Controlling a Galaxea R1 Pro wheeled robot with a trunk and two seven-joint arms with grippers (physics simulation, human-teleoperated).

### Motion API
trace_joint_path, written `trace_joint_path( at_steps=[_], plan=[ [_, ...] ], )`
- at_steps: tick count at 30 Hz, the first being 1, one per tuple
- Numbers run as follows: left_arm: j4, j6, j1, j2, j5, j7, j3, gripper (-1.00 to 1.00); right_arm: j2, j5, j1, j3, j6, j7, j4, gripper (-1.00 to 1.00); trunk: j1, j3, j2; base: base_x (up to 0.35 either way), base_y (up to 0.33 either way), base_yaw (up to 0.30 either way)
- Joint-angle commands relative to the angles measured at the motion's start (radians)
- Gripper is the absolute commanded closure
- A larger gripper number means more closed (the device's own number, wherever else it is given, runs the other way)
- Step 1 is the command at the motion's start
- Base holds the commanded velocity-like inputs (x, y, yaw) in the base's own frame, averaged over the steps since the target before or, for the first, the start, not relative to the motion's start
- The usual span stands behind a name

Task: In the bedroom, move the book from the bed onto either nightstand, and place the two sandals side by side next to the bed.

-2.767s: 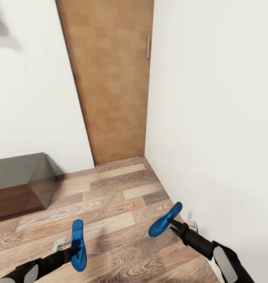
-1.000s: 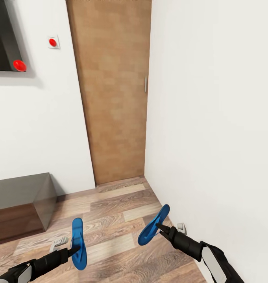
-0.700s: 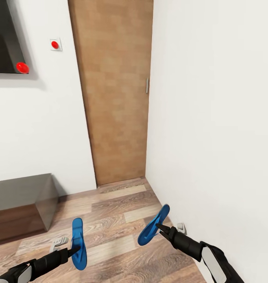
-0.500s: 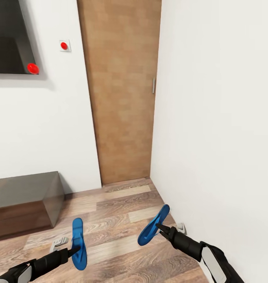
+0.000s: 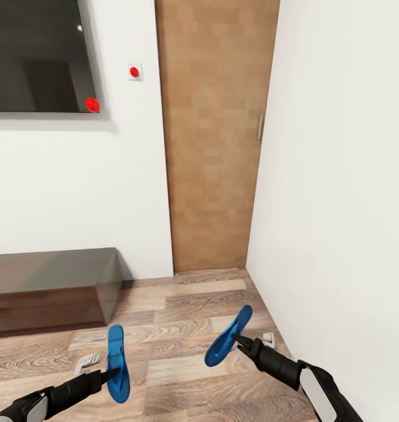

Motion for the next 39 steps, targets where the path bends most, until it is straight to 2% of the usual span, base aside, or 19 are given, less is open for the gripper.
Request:
trace_joint_path(
  at_steps=[1,5,10,12,14,17,20,21,23,28,34,39],
  plan=[
    [0.001,0.005,-0.001,0.0,0.011,-0.003,-0.003,1.0,0.002,-0.004,0.0,0.0,0.001,0.001,0.0,1.0,0.0,-0.001,0.0,0.0,0.0,0.291],
    [0.001,0.003,-0.001,0.0,0.009,-0.004,-0.003,1.0,0.029,0.034,0.0,0.005,-0.042,0.003,0.001,1.0,0.0,-0.002,0.0,0.0,0.0,0.286],
    [0.001,0.002,-0.001,-0.004,0.007,-0.006,-0.004,1.0,0.03,0.065,0.002,0.004,-0.055,0.007,0.012,1.0,0.0,-0.005,0.0,0.0,0.0,0.278],
    [0.001,0.002,-0.001,-0.013,0.007,-0.006,-0.004,1.0,0.028,0.07,0.004,0.004,-0.057,0.008,0.048,1.0,0.0,-0.006,0.0,0.0,0.0,0.276],
    [0.001,0.003,-0.001,-0.024,0.007,-0.006,-0.004,1.0,0.026,0.087,0.006,0.004,-0.077,0.01,0.131,1.0,0.0,-0.007,0.0,0.0,0.0,0.276],
    [0.004,0.003,-0.001,-0.038,0.005,-0.004,-0.004,1.0,0.007,0.144,0.008,0.003,-0.196,0.012,0.265,1.0,0.0,-0.009,0.0,0.0,0.0,0.276],
    [0.025,-0.001,-0.001,-0.043,0.002,-0.003,-0.004,1.0,-0.056,0.183,0.009,0.003,-0.347,0.022,0.395,1.0,0.0,-0.011,0.0,0.0,0.0,0.273],
    [0.029,-0.006,-0.001,-0.043,0.001,-0.003,-0.005,1.0,-0.073,0.189,0.009,0.003,-0.375,0.04,0.424,1.0,0.0,-0.011,0.0,0.0,0.0,0.269],
    [0.034,-0.016,-0.001,-0.045,0.001,-0.003,-0.009,1.0,-0.091,0.195,0.009,0.003,-0.41,0.091,0.458,1.0,0.0,-0.013,0.0,0.0,0.0,0.267],
    [0.044,-0.026,-0.001,-0.05,0.0,-0.005,-0.013,1.0,-0.104,0.198,0.009,0.003,-0.434,0.148,0.482,1.0,0.0,-0.017,0.0,0.0,0.0,0.266],
    [0.047,-0.026,-0.001,-0.085,0.003,-0.003,-0.017,1.0,-0.105,0.199,0.009,0.003,-0.438,0.157,0.487,1.0,0.0,-0.022,0.0,0.0,0.0,0.265],
    [0.048,-0.027,0.004,-0.094,0.005,-0.001,-0.018,1.0,-0.105,0.199,0.009,0.003,-0.438,0.157,0.487,1.0,0.0,-0.025,0.0,0.0,0.0,0.265]
  ],
)
